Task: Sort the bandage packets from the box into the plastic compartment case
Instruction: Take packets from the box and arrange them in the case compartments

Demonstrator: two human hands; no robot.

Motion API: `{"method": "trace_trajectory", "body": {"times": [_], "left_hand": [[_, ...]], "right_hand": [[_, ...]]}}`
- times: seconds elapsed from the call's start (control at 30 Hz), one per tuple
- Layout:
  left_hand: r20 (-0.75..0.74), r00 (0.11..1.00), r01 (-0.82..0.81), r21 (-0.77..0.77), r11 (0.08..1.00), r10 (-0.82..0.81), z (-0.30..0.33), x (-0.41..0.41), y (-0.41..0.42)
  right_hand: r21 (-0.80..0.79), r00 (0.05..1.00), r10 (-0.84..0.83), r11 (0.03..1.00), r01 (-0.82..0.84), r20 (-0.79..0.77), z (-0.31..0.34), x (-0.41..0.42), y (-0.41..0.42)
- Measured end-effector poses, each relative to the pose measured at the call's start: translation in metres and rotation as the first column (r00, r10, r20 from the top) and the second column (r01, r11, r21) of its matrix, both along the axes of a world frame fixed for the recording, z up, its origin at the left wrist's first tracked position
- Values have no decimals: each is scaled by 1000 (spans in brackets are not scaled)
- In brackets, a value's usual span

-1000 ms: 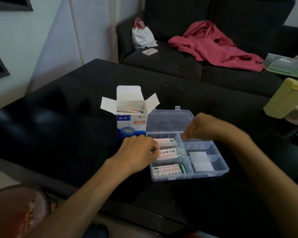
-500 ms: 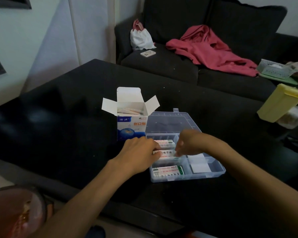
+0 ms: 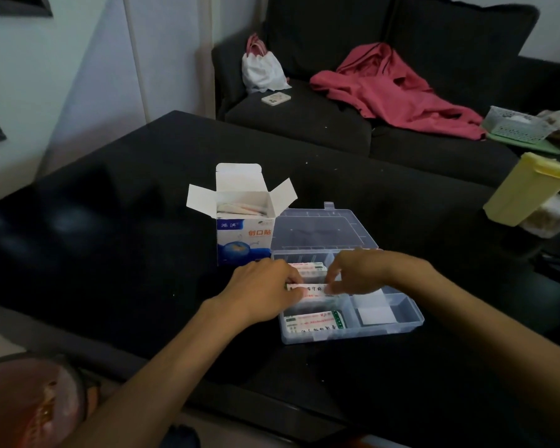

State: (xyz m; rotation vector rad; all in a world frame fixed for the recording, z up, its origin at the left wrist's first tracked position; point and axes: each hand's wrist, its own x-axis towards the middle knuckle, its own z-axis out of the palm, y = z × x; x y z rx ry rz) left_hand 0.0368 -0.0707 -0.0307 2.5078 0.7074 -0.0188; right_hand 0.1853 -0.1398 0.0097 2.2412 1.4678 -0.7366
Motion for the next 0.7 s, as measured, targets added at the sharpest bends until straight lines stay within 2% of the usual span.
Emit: {"method": "trace_trajectory", "body": {"times": [0.07,0.17,0.27,0.33,0.43,0.5,0.6,0.7], "left_hand": [[-7,1000,6,5,1000,-6,0,0,0],[1,1000,-1,-6,1000,1,1,0,0],[3,1000,-6,-11,1000,6,2,1,0],[-3,1000,-7,6,1000,7,3,2,1],[-4,1000,-5,28,1000,6,3,3,1],[-14,1000,-3,40,999,4,3,2,0],[-25,1000,8,72,997,-6,2,0,0],[-19,1000,0,94,996,2,1,-1,-2]], "right_hand": [[-24,996,-9,1000,7,-87,4,2,-1],[-8,992,-68,998,67,-107,7,5,2],[72,981,-170,982,177,-92,11,7,10],[6,945,-270,961,276,-187,20,9,12],[-172,756,-466,882,438,-460,34,10,5],[-263,616,-547,829,494,-566,38,12,-1],[-360,460,-644,744,563,-611,38,10,-5],[-417,403,-684,707,570,-608,32,2,-6]]}}
